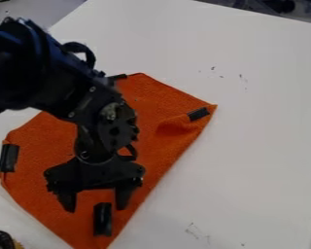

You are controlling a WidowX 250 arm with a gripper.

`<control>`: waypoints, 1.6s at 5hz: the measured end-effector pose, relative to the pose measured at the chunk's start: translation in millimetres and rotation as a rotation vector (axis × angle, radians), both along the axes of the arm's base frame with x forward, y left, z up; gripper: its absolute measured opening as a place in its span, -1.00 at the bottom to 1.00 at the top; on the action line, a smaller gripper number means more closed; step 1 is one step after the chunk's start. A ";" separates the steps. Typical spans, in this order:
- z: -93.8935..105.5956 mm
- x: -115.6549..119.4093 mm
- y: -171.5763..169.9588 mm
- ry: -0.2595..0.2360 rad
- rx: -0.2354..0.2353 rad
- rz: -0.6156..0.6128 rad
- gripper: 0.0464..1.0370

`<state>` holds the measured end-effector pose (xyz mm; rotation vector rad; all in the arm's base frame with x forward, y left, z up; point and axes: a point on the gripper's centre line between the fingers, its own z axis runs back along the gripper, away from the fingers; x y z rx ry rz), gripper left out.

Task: Fold the cloth from the bottom right to the top left

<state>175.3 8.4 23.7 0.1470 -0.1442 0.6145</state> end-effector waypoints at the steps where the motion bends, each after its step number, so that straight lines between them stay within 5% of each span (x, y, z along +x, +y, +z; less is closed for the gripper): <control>1: -9.3 -5.1 -2.5 0.008 -0.022 0.016 0.30; 2: -14.6 -4.5 -0.6 0.012 -0.036 0.020 -0.33; 4: -11.2 -0.4 2.4 0.039 -0.024 -0.010 -0.95; 6: 32.1 35.3 12.2 0.101 0.078 -0.130 -0.98; 7: 42.6 64.1 40.3 0.107 0.099 -0.229 -0.98; 8: 31.9 100.3 85.5 0.091 0.067 -0.377 -0.98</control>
